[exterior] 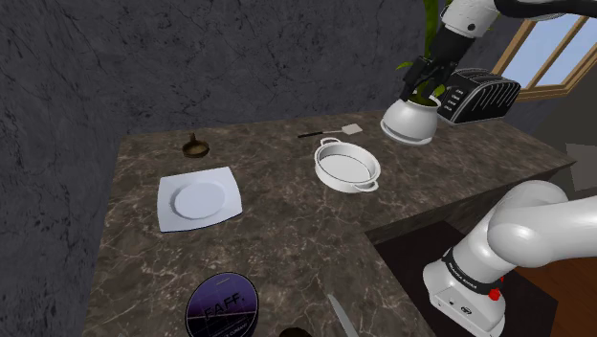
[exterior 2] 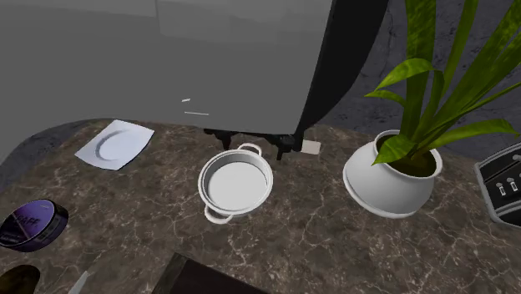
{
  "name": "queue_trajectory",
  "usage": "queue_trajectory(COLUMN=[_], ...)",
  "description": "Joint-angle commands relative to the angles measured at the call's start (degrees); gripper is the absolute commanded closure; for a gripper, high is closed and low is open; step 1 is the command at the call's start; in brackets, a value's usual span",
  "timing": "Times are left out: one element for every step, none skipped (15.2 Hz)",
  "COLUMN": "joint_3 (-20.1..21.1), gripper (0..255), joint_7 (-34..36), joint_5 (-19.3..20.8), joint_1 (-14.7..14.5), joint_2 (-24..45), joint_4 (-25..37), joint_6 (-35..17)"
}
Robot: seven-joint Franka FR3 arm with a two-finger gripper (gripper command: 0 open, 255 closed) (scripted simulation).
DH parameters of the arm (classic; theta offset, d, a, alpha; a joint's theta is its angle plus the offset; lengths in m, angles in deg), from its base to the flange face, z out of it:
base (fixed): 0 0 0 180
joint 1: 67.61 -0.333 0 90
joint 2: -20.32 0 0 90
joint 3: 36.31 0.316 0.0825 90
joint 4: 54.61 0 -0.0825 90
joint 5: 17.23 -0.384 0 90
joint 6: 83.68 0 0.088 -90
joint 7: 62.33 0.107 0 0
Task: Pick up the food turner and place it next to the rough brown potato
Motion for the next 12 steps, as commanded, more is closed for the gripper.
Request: queue_trajectory(joint_3=[0.0,-1.42,-2.88,-4.3,-5.71,-7.11,-8.48,-9.83,-11.16,-12.46,-13.72,-14.96], gripper=[0,0,0,0,0,0,0,0,0,0,0,0], joint_7=[0.0,-3.25,-6.46,-9.68,-12.89,-16.09,-19.3,-22.5,-25.71,-28.93,-32.16,-35.4], joint_5=[0.0,0.67,1.33,1.91,2.45,2.92,3.31,3.62,3.83,3.95,3.96,3.86], joint_1=[0.0,-0.53,-1.14,-1.72,-2.33,-2.97,-3.62,-4.3,-5.01,-5.73,-6.47,-7.24], joint_2=[0.0,1.08,2.29,3.62,5.07,6.63,8.3,10.07,11.93,13.88,15.91,18.01], joint_4=[0.0,-0.43,-0.73,-0.91,-0.96,-0.88,-0.68,-0.36,0.07,0.61,1.26,2.01], joint_6=[0.0,-1.33,-2.66,-3.99,-5.31,-6.62,-7.91,-9.17,-10.41,-11.62,-12.78,-13.9])
